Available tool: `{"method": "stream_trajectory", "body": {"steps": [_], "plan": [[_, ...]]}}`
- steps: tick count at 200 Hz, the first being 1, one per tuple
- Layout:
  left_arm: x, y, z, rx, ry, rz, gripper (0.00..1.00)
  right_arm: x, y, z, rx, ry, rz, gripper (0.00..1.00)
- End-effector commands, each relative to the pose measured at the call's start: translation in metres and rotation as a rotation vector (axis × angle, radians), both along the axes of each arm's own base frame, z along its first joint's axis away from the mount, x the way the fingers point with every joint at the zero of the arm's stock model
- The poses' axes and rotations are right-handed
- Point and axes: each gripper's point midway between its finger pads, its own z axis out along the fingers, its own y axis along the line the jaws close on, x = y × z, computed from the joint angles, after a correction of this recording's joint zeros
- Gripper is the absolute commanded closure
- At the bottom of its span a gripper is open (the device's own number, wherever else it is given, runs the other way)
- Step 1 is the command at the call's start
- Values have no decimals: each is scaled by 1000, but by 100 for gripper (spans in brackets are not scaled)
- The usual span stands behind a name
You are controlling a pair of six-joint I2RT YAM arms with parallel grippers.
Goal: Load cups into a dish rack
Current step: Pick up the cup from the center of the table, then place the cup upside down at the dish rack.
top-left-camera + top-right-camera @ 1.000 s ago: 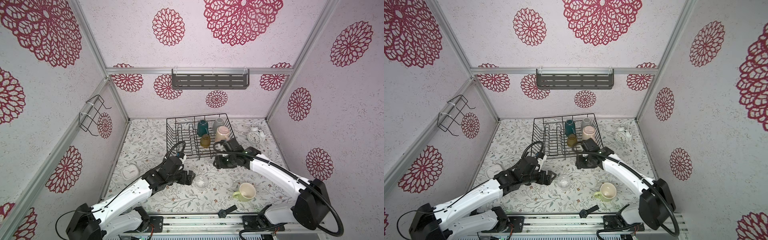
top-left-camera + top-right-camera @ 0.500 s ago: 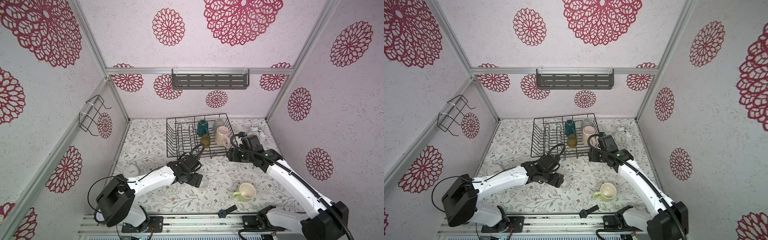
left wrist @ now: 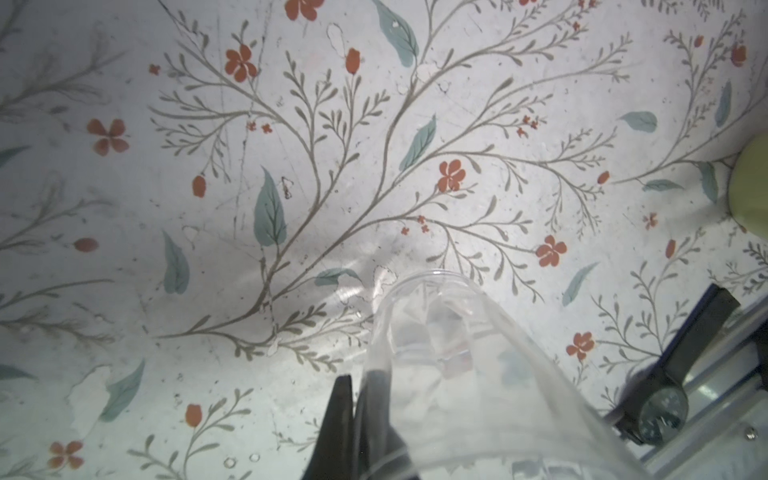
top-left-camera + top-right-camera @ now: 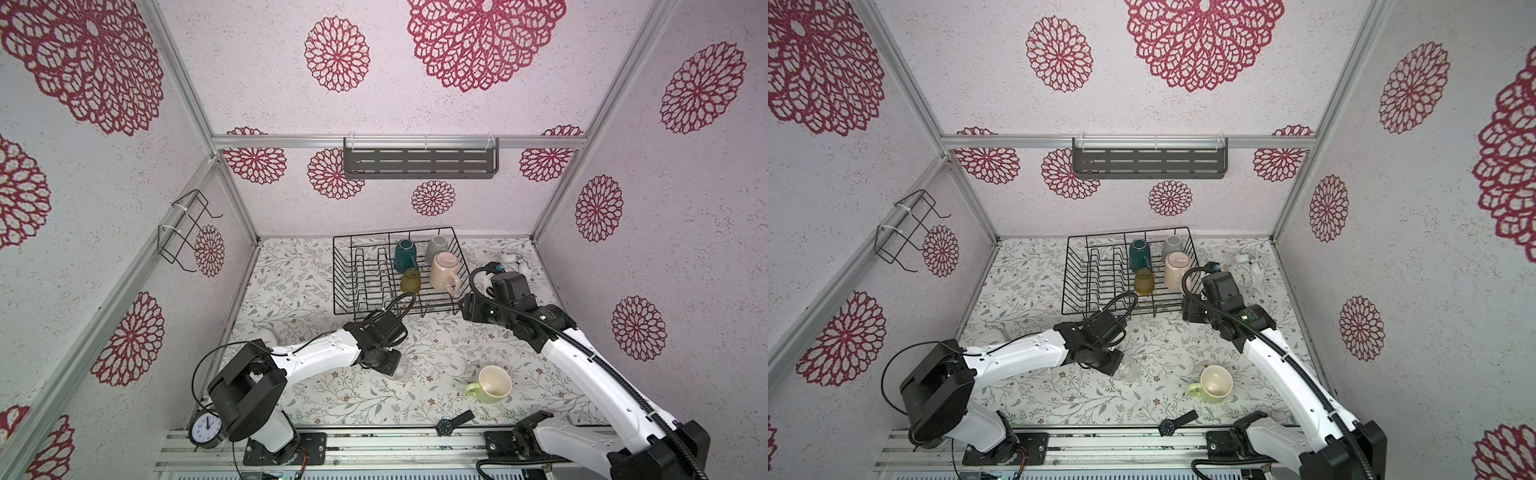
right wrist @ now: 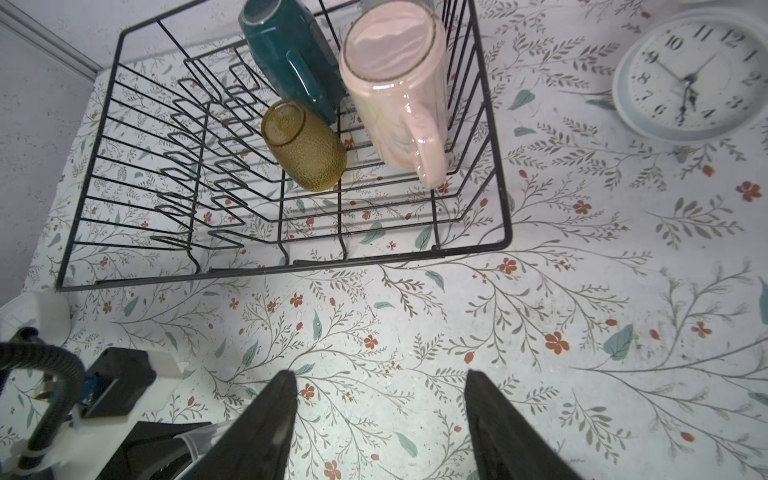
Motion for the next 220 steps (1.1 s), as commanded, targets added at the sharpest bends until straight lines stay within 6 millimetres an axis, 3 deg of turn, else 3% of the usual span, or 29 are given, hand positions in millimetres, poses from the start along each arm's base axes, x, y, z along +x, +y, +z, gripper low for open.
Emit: {"method": "stream_trajectory", "body": {"steps": [1,34,46,54,78,111,148,186,220], "plan": [[-1,-3,42,-84,-56,-47,100,3,-2,28,34,-126,2,32],[19,13,117,-242,-338,-10,100,-7,33,45,182,-207,190,24],[26,23,148,-296,-485,4,100,-15,53,51,264,-205,295,15],[31,30,167,-328,-590,21,100,-21,67,56,335,-198,364,2],[40,43,204,-382,-911,-14,100,-35,104,67,575,-135,529,1],[65,56,219,-248,-1114,-7,100,-38,135,72,795,38,612,3],[78,36,226,-317,-1183,-68,100,-49,159,64,873,100,642,3],[76,19,228,-421,-1187,-109,100,-64,188,63,941,146,680,4],[71,14,230,-474,-1169,-130,100,-75,208,79,986,117,717,4]]}}
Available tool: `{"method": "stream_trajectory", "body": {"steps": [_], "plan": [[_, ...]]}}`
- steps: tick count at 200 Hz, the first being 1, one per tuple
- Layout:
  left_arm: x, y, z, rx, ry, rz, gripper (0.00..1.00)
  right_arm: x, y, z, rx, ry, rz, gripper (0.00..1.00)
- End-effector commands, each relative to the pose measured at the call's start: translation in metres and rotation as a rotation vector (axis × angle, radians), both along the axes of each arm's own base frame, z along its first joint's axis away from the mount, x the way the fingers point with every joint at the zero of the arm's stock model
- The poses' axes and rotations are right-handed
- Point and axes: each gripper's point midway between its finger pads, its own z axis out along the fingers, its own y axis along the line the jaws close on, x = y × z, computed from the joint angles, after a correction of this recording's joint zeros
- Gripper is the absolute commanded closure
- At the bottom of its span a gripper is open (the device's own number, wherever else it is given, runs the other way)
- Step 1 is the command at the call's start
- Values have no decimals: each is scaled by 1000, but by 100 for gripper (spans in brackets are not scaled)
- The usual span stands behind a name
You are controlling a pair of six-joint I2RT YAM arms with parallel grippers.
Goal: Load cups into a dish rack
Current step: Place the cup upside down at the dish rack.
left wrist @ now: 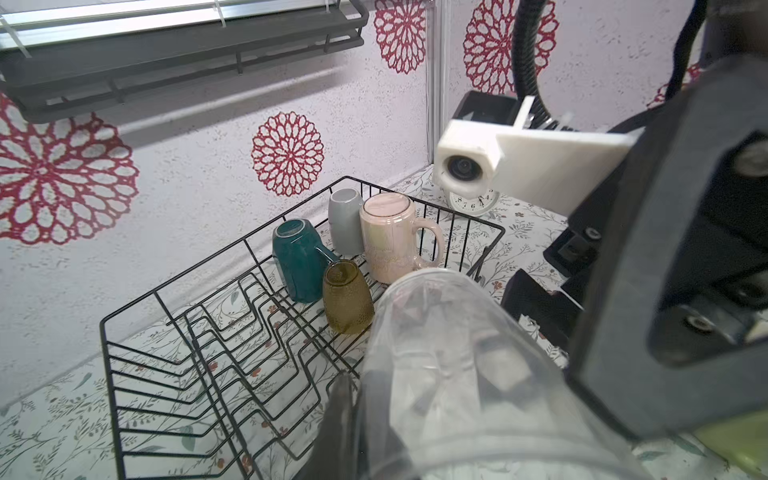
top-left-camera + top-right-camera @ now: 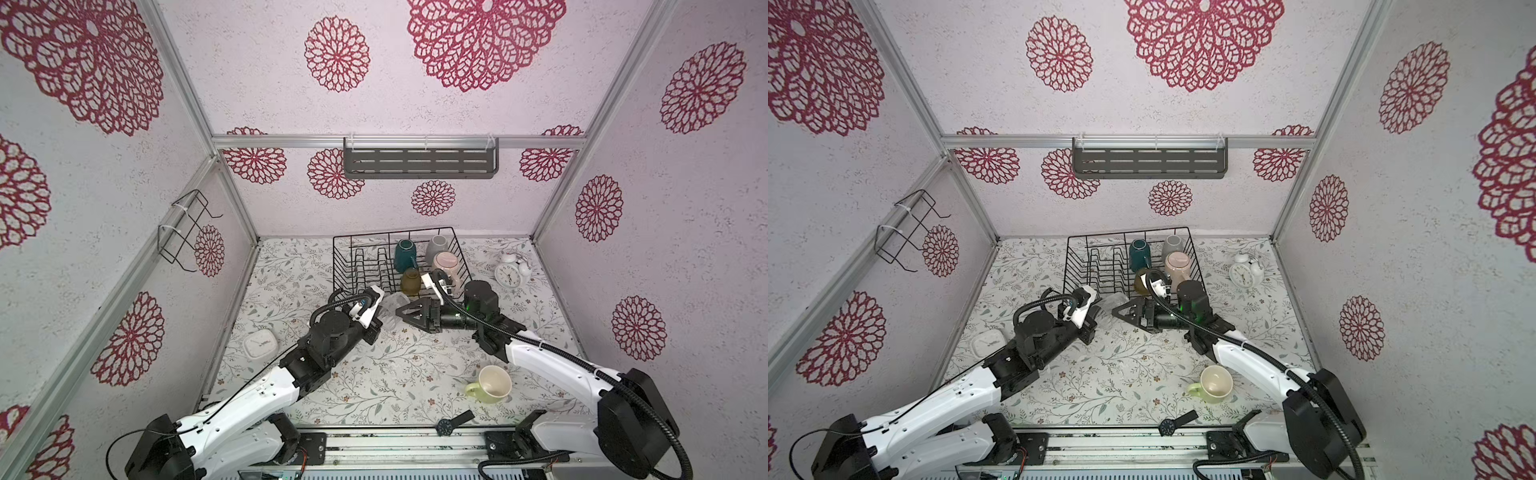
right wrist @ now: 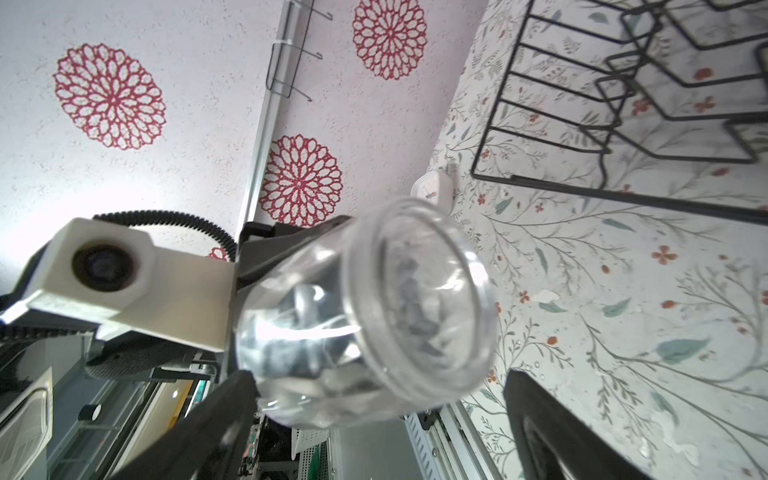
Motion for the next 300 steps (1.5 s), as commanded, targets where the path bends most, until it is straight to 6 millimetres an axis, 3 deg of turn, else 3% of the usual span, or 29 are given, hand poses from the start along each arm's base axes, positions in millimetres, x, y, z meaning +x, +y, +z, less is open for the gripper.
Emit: {"method": "stream_trajectory", "body": {"steps": [1,37,80,116,162,194,222,300], "plan": [[-7,-9,25,-79,-74,-70,100,-3,12,38,110,-62,5,4],[-14,-12,30,-124,-90,-114,100,2,14,42,143,-46,-11,5],[-20,-14,38,-167,-128,-152,100,1,15,70,287,-26,10,4],[-22,-9,40,-179,-144,-141,99,8,11,68,280,-29,-51,4],[-11,5,36,-188,-138,-53,98,6,19,63,268,-22,-15,13],[-1,20,34,-221,-123,17,99,5,22,67,278,-37,8,11],[-3,13,33,-222,-113,-27,99,2,26,62,273,-32,31,12],[-8,9,33,-239,-86,-67,96,6,30,74,343,-50,30,12]]}}
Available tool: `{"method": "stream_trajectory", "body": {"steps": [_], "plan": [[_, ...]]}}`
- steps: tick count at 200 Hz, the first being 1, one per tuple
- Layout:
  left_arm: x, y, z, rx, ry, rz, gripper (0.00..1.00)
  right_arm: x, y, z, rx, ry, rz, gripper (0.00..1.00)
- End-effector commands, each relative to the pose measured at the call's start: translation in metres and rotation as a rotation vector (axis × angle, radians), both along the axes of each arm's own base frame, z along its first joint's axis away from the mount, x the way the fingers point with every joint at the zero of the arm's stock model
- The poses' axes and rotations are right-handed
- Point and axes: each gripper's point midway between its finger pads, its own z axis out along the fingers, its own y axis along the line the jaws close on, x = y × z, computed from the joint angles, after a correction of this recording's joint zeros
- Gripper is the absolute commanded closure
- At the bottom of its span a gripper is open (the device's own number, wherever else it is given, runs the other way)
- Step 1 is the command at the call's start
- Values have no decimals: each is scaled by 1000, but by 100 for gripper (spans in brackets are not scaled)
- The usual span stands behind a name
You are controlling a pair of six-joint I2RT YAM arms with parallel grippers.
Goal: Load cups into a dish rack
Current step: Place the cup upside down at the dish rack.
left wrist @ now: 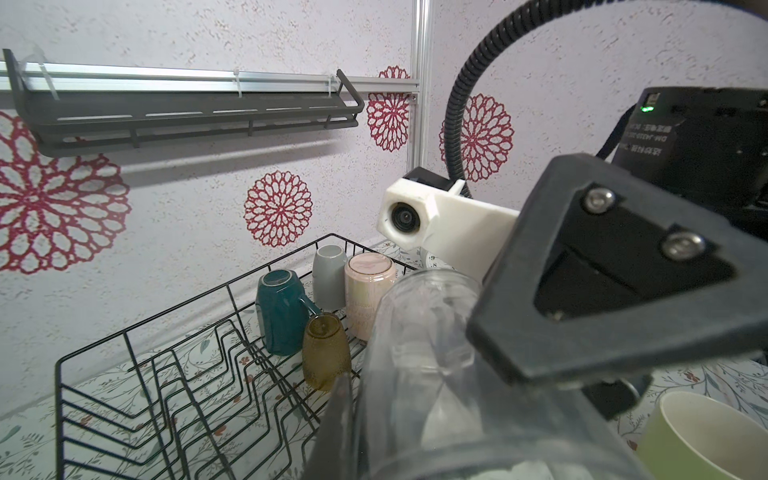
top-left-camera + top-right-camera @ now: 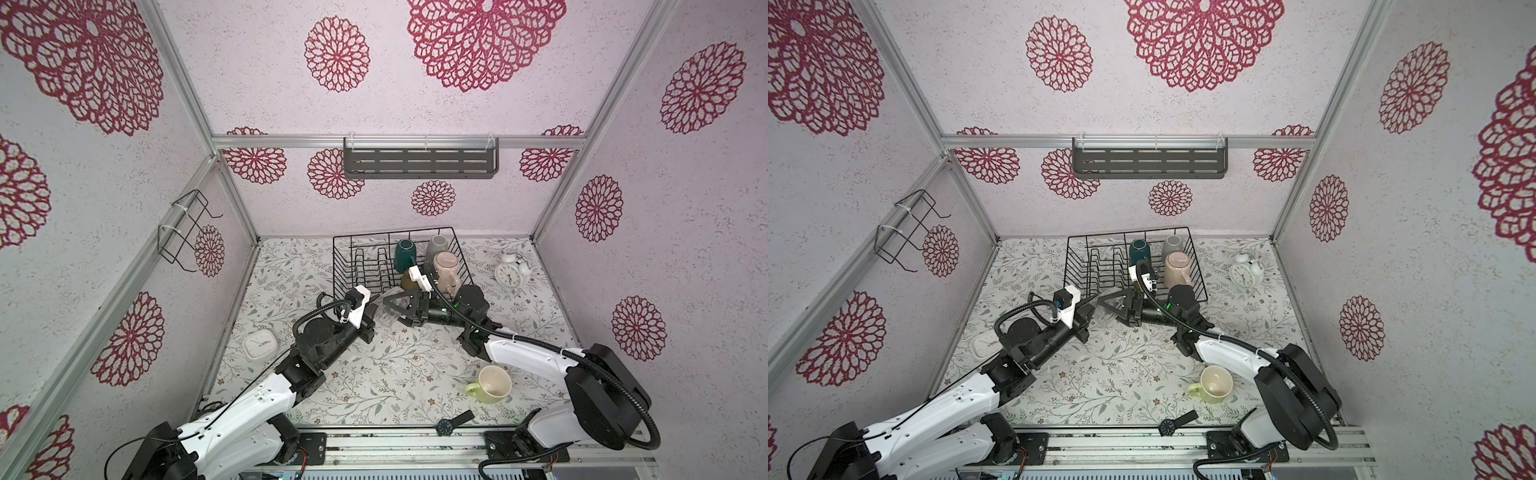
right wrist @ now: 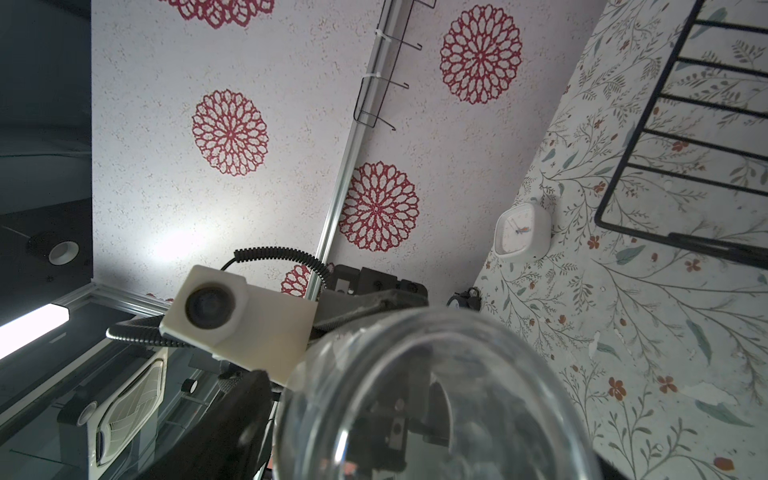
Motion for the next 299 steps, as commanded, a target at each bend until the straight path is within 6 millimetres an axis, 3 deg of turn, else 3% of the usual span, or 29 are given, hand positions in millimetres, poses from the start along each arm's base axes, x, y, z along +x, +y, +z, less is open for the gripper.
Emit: {"method": "stream_trajectory", "body": {"steps": [1,37,73,94,99,104,123,150,218,251,299], "plan": [[-3,0,11,-31,-17,-20,96,-4,0,37,95,-91,3,12],[1,3,8,-32,-5,7,96,0,0,33,82,-83,-13,18],[6,14,2,-28,8,73,88,8,0,17,14,-102,-51,24],[4,19,0,-20,15,83,70,17,-1,11,-9,-108,-74,26],[3,20,0,-23,14,87,52,19,-1,10,-16,-110,-80,26],[3,21,-1,-24,15,91,40,22,-2,8,-24,-112,-85,27],[-2,22,-1,-11,26,74,43,39,-7,-1,-65,-101,-129,30],[-5,33,-4,-1,41,108,23,65,-17,-11,-123,-119,-184,30],[-11,70,-8,43,74,251,11,138,-67,-85,-734,-334,-446,31],[-9,108,-18,67,122,441,5,154,-76,-108,-880,-347,-472,31],[-7,157,-35,72,170,700,4,172,-93,-139,-1082,-345,-496,32]]}}
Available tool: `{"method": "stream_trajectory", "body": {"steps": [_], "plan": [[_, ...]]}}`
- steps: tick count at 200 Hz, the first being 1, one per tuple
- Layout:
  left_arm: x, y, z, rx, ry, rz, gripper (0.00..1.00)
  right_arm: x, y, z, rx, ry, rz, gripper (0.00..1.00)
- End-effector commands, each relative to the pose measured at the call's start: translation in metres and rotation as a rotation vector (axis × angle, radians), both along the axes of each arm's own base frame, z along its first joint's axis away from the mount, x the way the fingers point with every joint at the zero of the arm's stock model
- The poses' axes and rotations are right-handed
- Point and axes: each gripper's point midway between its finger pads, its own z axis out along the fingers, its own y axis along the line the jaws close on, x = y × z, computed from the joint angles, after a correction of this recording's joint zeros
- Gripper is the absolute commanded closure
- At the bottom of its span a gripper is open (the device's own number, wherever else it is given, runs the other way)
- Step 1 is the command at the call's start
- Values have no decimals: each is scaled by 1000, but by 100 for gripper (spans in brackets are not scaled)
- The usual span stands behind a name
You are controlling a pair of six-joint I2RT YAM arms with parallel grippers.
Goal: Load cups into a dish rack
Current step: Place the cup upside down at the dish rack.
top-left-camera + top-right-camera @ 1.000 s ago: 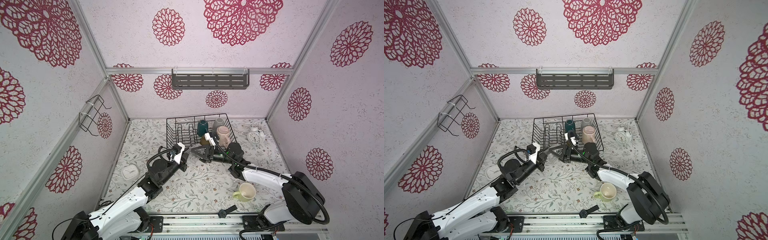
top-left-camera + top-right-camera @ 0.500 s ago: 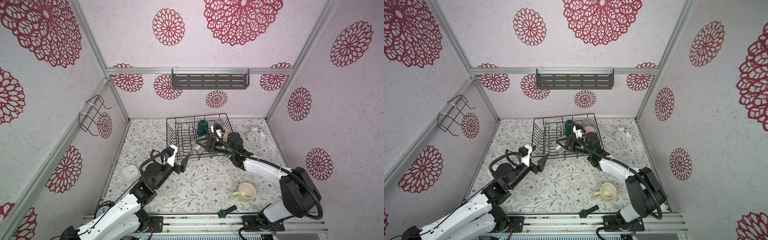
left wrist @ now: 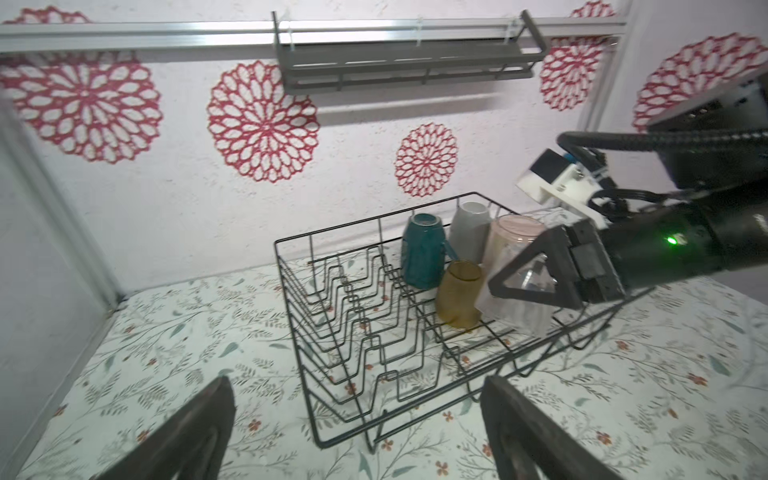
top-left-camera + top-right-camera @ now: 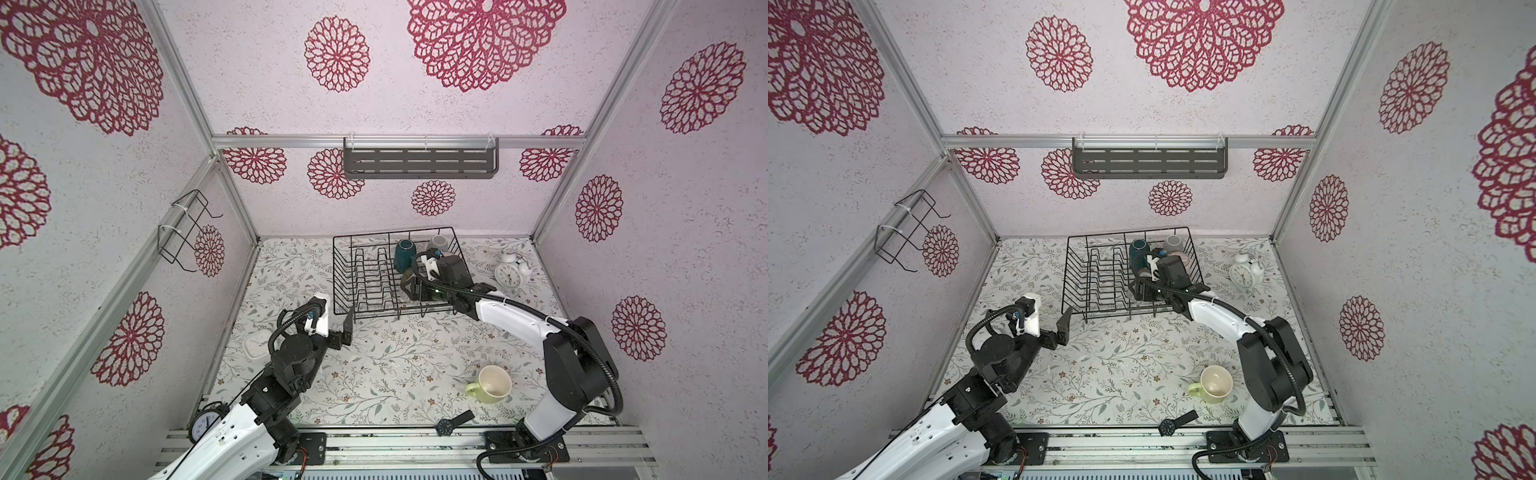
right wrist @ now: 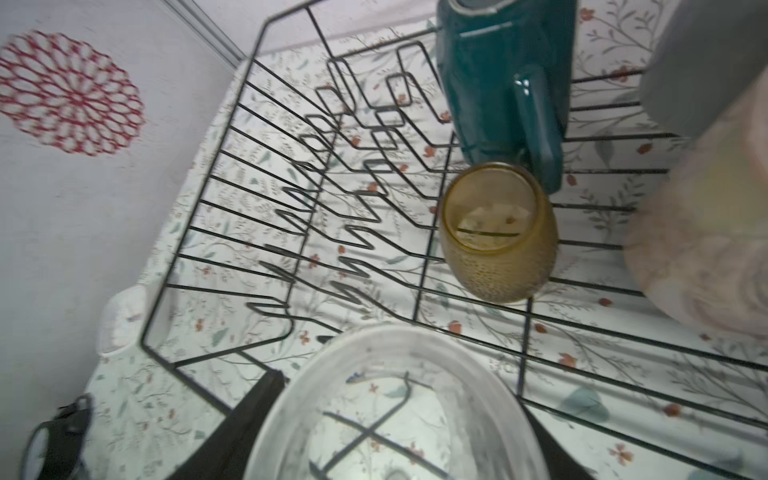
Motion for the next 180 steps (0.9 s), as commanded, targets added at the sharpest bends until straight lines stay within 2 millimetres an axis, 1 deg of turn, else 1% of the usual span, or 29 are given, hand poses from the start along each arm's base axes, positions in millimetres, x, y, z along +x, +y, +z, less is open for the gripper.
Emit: {"method": "stream_trajectory", "body": {"steps": [1,16,46,96,124,180], "plan": [[2,36,-17,21,49,194,5,12,-14,2,-138,-42,-27,32],[2,43,-23,20,67,232,5,13,-13,-6,-159,-16,-25,33],[1,48,-27,2,74,254,6,16,-11,-22,-194,-3,-24,33],[3,49,-26,2,70,254,6,24,-3,-31,-271,-52,-22,34],[5,48,-26,13,84,251,6,25,2,-32,-297,-89,-28,33],[1,50,-30,-16,90,251,6,28,7,-48,-339,-126,-26,31]]}}
